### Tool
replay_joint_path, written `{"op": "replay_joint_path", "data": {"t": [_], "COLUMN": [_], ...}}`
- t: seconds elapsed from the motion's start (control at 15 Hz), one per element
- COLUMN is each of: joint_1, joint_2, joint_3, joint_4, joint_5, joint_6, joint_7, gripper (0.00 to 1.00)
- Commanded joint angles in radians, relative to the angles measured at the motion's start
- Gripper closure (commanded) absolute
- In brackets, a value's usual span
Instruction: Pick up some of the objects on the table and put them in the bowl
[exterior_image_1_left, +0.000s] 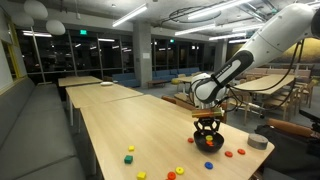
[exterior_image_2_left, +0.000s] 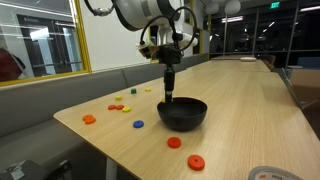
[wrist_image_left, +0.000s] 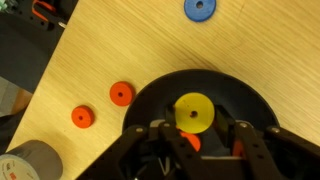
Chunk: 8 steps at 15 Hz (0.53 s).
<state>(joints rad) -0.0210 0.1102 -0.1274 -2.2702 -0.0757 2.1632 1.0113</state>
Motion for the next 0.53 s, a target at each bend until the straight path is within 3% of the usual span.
{"op": "replay_joint_path", "data": {"t": [0.0, 0.2, 0.47], "joint_1": [-0.015, -0.010, 0.042], "joint_2": [0.002, 0.012, 0.014], "joint_3": [0.002, 0.019, 0.090], "joint_4": [0.003, 0.018, 0.053], "joint_5": [-0.018, 0.010, -0.009], "joint_6": [0.011, 0.020, 0.047], "joint_7": [0.027, -0.026, -0.118], "gripper": [0.25, 0.03, 0.00]}}
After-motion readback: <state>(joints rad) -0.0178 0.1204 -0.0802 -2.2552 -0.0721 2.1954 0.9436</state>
